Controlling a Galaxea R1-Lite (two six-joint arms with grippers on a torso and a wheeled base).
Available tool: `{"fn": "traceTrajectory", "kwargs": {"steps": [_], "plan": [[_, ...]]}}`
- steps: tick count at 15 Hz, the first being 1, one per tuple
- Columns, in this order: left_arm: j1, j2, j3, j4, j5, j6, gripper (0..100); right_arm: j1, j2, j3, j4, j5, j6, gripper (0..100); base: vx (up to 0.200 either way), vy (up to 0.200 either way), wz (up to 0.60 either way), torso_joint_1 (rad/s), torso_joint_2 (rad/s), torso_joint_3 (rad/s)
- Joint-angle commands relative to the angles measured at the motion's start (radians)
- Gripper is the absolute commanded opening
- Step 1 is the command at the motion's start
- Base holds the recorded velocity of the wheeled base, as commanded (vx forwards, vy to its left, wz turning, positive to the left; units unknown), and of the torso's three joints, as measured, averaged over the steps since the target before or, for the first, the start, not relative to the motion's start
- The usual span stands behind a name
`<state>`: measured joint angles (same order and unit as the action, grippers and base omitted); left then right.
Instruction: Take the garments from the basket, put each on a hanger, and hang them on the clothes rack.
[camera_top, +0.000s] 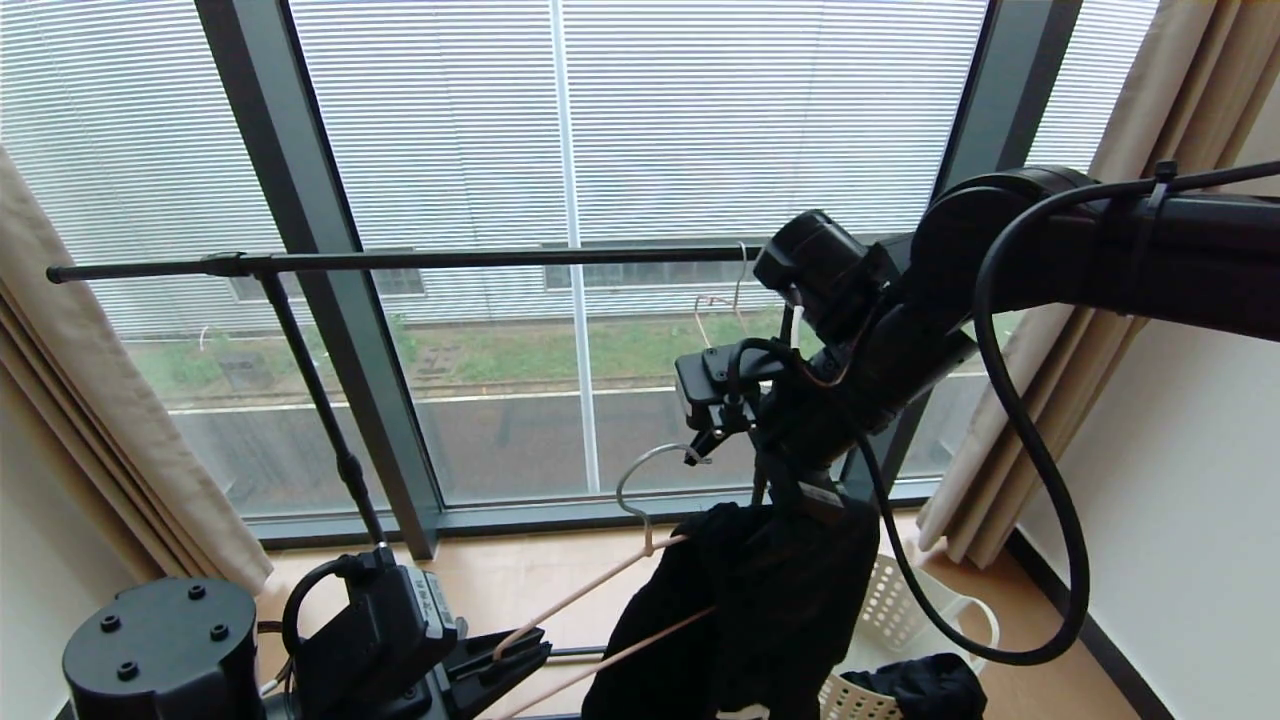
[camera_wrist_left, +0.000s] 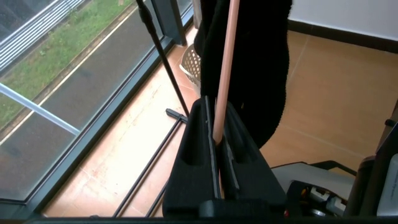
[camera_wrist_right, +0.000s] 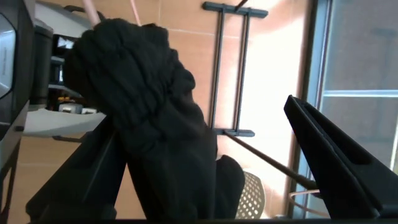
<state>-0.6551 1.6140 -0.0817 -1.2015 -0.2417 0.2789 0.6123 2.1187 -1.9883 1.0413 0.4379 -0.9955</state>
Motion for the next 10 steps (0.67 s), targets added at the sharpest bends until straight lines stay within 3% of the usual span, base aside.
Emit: {"fn": "traceTrajectory", "kwargs": {"steps": [1, 10], "plan": [[0.003, 0.003, -0.003, -0.001, 0.001, -0.001, 0, 0.003, -0.009, 0.002, 0.034, 0.001, -0.003, 100, 0.0, 0.0, 0.0, 0.0, 0.0, 0.0], [0.006, 0.009, -0.016, -0.001, 0.002, -0.009, 0, 0.024, -0.002, 0.014, 0.052, 0.025, -0.002, 100, 0.0, 0.0, 0.0, 0.0, 0.0, 0.0]]}}
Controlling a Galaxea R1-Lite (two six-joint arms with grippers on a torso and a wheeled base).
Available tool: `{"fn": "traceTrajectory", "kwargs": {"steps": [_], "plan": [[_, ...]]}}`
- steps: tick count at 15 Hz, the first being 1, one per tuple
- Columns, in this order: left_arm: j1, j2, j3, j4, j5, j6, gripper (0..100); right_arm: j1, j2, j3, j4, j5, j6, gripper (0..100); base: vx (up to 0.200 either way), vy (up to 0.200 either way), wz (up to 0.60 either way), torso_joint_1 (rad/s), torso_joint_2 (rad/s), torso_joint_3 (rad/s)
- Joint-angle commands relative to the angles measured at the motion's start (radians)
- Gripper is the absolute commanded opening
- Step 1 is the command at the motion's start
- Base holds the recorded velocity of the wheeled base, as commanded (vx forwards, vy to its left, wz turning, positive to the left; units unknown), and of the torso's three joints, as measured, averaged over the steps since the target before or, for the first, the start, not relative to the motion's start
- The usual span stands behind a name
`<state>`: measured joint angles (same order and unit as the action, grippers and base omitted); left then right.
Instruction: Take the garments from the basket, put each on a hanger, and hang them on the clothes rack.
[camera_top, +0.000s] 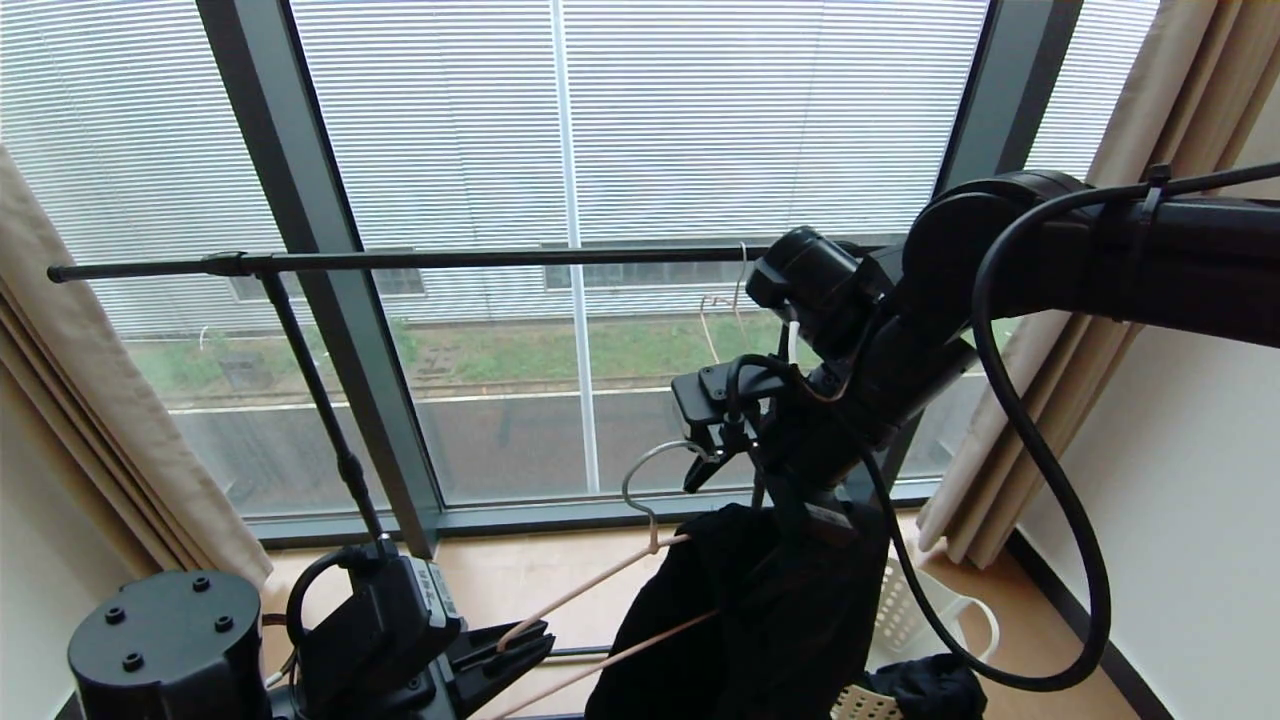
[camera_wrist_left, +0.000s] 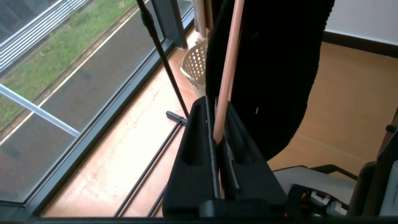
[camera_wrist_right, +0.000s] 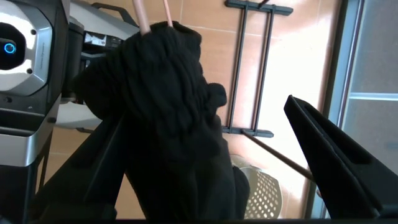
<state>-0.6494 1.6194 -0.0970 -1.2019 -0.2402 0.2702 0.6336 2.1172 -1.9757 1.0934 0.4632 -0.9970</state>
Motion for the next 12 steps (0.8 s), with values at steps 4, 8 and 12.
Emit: {"fn": "traceTrajectory", "kwargs": {"steps": [4, 8, 12], "plan": [[0.002, 0.002, -0.006, -0.001, 0.001, 0.0, 0, 0.003, -0.003, 0.017, 0.002, 0.0, 0.0, 100, 0.0, 0.0, 0.0, 0.0, 0.0, 0.0], [0.002, 0.002, -0.007, -0.001, 0.001, -0.013, 0, 0.003, 0.0, 0.02, 0.002, 0.0, 0.0, 0, 0.0, 0.0, 0.0, 0.0, 0.0, 0.0], [0.002, 0.002, -0.012, -0.001, 0.001, -0.016, 0, 0.003, -0.003, 0.023, 0.003, -0.001, -0.003, 0, 0.0, 0.0, 0.0, 0.0, 0.0, 0.0]]}}
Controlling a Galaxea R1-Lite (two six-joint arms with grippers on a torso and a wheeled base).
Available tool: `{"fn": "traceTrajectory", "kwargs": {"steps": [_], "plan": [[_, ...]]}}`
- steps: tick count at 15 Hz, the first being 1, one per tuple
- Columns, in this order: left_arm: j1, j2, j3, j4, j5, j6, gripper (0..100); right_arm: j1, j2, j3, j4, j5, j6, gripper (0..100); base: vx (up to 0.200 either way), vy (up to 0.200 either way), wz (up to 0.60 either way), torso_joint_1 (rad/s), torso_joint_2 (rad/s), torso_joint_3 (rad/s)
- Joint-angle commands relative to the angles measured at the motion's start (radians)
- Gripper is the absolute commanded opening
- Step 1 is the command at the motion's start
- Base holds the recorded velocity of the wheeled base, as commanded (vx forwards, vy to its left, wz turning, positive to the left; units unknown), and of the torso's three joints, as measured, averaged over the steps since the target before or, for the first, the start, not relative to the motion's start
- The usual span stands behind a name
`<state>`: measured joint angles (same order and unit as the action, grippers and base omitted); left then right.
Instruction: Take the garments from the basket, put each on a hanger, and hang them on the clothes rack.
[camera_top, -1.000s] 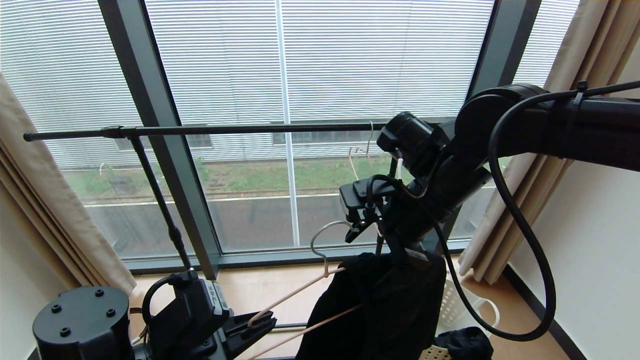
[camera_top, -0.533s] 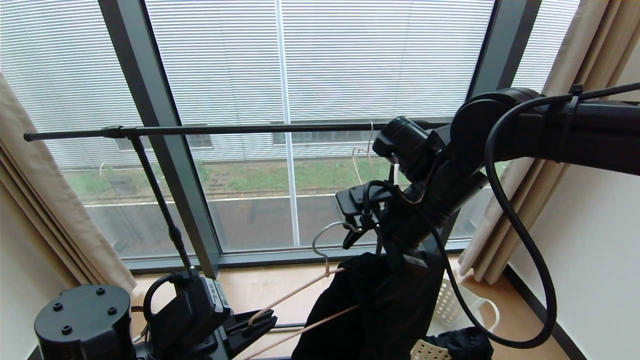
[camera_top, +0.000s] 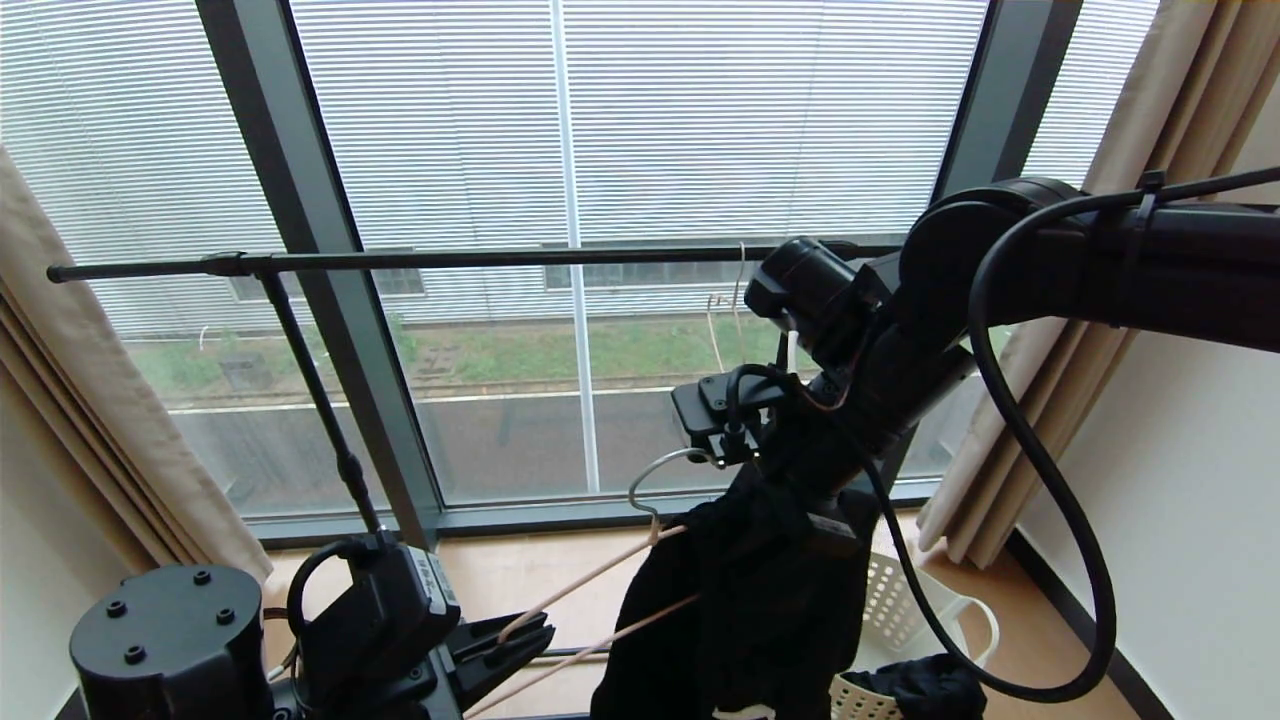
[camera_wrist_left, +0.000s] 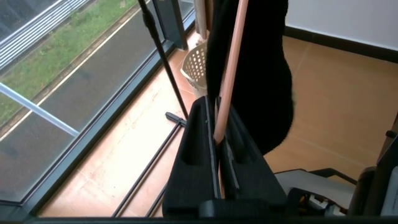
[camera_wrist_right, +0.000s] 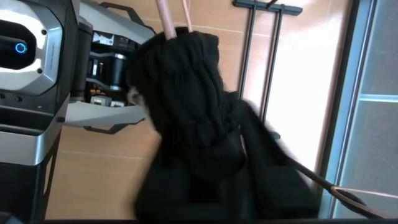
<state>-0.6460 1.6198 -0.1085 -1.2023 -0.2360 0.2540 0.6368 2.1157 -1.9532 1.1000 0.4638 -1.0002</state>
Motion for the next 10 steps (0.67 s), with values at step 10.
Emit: {"fn": "traceTrajectory", "kwargs": {"steps": [10], "plan": [[0.008, 0.003, -0.003, -0.002, -0.005, -0.032, 0, 0.0, -0.005, 0.014, -0.006, -0.005, -0.001, 0, 0.0, 0.0, 0.0, 0.0, 0.0, 0.0]]}}
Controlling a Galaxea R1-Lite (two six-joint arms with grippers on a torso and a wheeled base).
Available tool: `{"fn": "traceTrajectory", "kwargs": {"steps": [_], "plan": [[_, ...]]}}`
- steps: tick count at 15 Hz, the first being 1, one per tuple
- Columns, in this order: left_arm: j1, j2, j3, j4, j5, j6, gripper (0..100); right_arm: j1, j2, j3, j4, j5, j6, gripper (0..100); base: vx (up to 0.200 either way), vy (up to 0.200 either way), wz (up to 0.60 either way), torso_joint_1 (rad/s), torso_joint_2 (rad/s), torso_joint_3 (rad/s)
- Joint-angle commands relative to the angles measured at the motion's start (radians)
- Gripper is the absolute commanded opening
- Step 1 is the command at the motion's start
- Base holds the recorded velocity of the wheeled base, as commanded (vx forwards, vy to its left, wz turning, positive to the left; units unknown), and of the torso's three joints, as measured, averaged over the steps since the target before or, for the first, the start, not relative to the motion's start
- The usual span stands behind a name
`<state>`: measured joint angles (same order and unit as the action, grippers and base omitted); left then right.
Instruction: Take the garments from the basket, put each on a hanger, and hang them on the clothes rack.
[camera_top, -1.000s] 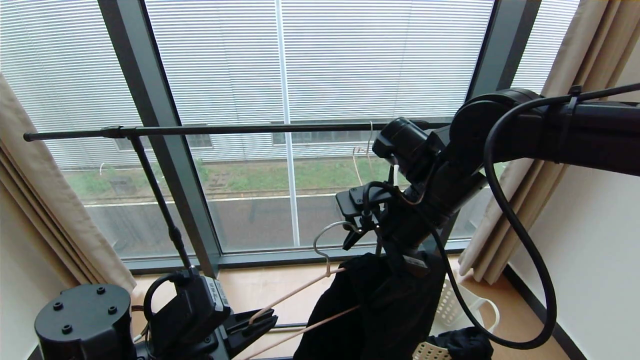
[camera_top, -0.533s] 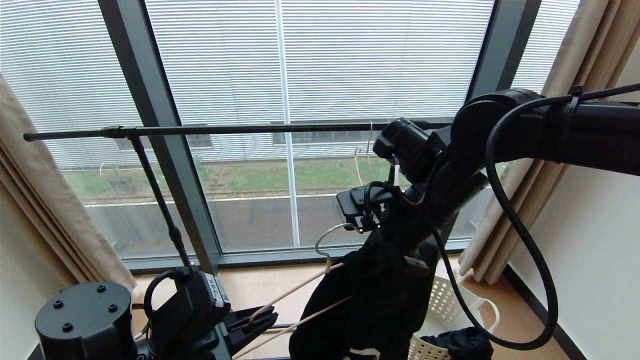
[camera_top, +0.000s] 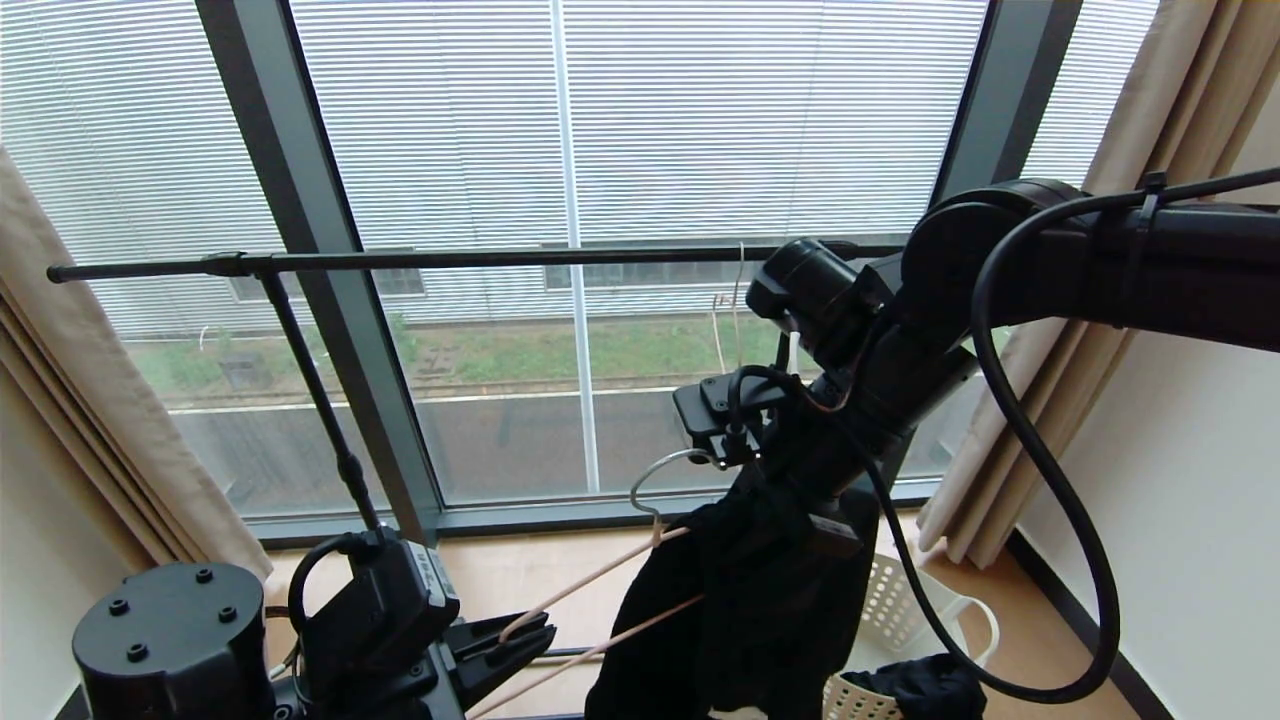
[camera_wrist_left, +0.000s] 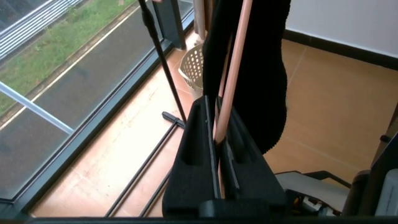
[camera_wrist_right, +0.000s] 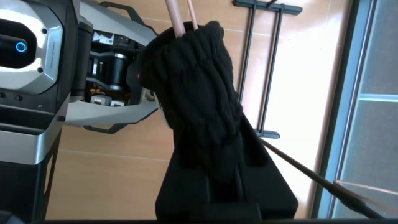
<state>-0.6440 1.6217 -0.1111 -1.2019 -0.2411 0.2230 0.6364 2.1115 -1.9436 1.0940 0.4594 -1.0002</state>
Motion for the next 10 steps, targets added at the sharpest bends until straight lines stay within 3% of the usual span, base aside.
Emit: {"fn": "traceTrajectory", "kwargs": {"steps": [1, 4, 5, 10], "plan": [[0.006, 0.001, -0.001, -0.001, 0.0, -0.001, 0, 0.0, -0.002, 0.006, 0.001, -0.001, -0.001, 0, 0.0, 0.0, 0.0, 0.0, 0.0, 0.0], [0.007, 0.003, -0.001, -0.001, -0.001, 0.003, 0, 0.0, -0.013, 0.006, 0.001, 0.001, 0.0, 0, 0.0, 0.0, 0.0, 0.0, 0.0, 0.0], [0.009, 0.004, -0.002, -0.001, -0.001, 0.001, 100, 0.0, -0.015, 0.005, 0.0, 0.001, 0.0, 0, 0.0, 0.0, 0.0, 0.0, 0.0, 0.0], [0.027, 0.02, -0.012, -0.002, 0.0, -0.001, 100, -0.001, -0.016, 0.005, -0.006, -0.002, 0.0, 0, 0.0, 0.0, 0.0, 0.0, 0.0, 0.0]]}}
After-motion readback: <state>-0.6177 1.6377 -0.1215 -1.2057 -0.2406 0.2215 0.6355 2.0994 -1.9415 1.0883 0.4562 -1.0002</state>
